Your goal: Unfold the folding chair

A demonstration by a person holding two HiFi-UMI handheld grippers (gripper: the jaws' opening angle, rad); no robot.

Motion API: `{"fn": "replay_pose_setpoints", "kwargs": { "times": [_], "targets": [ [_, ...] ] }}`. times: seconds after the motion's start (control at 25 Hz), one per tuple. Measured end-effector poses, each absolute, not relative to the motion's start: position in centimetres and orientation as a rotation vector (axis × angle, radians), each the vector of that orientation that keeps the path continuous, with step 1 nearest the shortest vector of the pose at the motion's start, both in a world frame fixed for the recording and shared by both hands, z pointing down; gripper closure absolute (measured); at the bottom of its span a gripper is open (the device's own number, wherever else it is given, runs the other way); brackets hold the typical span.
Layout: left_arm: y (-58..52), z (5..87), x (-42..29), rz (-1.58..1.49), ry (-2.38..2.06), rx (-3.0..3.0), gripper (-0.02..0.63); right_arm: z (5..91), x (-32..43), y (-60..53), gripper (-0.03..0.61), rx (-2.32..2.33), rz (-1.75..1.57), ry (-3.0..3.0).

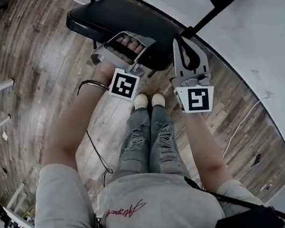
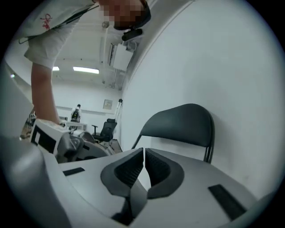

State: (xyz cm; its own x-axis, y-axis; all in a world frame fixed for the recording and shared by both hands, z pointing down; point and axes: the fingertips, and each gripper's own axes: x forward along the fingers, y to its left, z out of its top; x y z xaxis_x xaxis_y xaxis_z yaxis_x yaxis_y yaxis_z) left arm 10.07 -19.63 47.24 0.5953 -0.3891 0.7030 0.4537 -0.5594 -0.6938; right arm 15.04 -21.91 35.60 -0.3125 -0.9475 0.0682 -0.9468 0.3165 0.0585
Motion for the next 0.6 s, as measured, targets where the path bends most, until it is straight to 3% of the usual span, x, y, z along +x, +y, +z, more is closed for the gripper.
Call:
{"fn": "replay_pose_setpoints", "kwargs": {
  "times": [0.6],
  "targets": [
    [-12.4, 53.1, 3.1, -0.948, 0.226, -1.722, 0.405, 45.2, 7.0, -10.3, 0.554, 1.852, 0.16, -2.421]
  ]
}}
